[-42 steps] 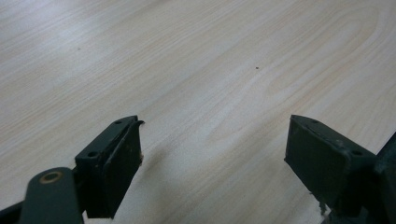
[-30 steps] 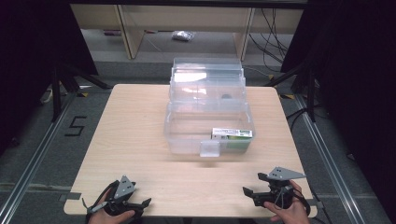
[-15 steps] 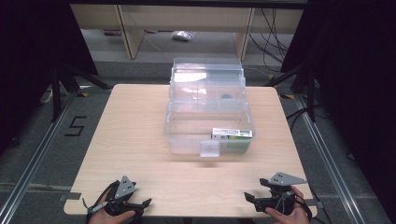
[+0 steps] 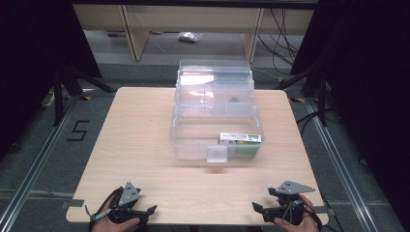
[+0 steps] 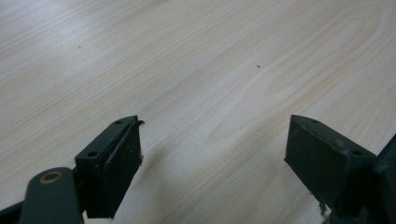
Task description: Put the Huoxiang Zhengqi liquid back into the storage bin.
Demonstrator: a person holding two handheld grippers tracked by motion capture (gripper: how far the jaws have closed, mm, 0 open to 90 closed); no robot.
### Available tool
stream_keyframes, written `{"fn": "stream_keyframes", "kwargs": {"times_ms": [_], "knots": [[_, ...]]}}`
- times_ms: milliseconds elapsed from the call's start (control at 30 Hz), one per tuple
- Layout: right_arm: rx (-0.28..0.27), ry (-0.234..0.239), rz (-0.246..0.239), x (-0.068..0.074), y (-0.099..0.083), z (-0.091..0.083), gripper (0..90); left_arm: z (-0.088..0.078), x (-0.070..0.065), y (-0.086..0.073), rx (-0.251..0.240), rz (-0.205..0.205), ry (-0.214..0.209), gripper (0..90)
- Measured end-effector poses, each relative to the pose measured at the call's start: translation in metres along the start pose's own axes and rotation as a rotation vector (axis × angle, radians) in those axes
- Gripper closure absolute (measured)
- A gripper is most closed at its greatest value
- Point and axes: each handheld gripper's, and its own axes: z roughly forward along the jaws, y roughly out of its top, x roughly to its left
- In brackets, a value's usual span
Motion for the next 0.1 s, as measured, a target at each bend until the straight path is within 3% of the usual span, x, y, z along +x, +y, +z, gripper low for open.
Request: {"fn": "stream_keyframes", "kwargs": {"times_ms": [100], "knots": [[0.003,-0.001,-0.001,-0.0003,0.0000,0.0001,16.7,0.0000,-0.0007,0.0001,-0.003,-0.003,-0.012,17.9]]}}
